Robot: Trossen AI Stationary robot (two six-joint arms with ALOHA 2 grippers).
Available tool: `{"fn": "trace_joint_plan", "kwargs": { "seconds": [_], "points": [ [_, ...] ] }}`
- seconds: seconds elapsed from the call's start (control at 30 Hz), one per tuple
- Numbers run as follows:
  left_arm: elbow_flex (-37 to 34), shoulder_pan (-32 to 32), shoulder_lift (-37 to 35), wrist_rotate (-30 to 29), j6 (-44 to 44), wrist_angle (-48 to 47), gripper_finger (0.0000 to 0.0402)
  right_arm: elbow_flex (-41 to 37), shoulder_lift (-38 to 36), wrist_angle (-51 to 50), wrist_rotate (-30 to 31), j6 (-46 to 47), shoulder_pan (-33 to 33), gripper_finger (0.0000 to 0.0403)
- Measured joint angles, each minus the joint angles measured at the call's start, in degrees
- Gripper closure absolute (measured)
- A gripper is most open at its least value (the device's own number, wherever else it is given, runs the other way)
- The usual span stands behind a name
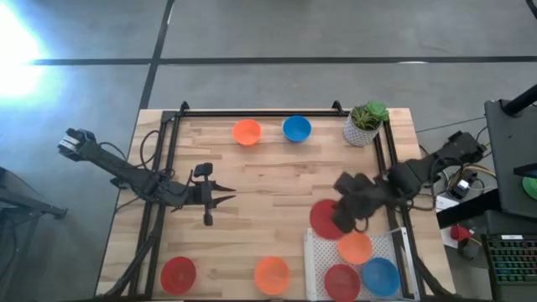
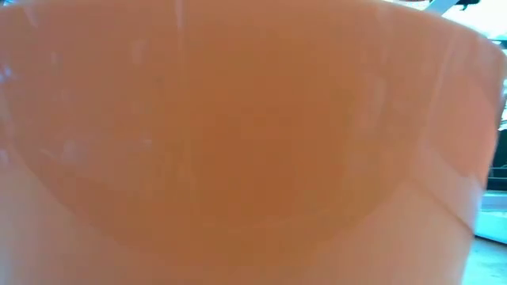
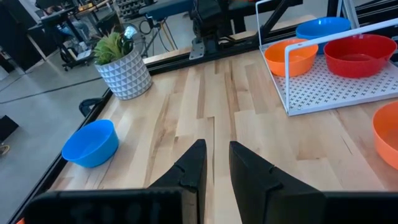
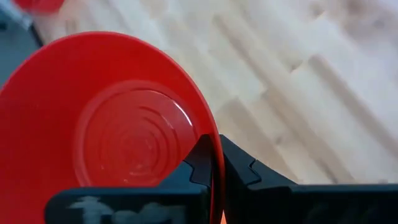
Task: Pick & Place Mini bowls
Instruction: Stack the top red bowl on top of the red bowl on the shelf
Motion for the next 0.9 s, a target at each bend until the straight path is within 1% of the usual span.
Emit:
{"fn": "trace_joint_plan", "kwargs": {
  "seconds": [0.27,0.4,0.5,0.7,0.8,0.9],
  "points": [
    [0.0,0.0,0.02,0.0,0.0,-0.03,0.0337,-0.02,3.58,-2.67,-4.05,8.33,9.44,0.0394],
    [0.0,0.0,0.0,0.0,0.03,0.0,0.0337,-0.2,6.88,-3.24,-7.49,13.96,14.13,0.0394],
    [-0.02,0.0,0.02,0.01,0.05,0.0,0.0337,-0.22,9.93,-3.19,-7.63,15.97,17.35,0.0394],
    [1.01,0.0,-0.25,0.02,1.33,-0.24,0.0337,-0.28,17.52,-2.69,-7.52,16.14,20.0,0.0394],
    [3.02,0.0,-0.92,0.02,2.34,-0.19,0.0337,-0.28,21.46,-2.71,-7.71,14.11,20.29,0.0394],
    [5.87,0.0,-1.9,0.04,1.14,0.07,0.0337,-0.28,24.46,-2.65,-7.87,12.66,20.72,0.0394]
  ]
}}
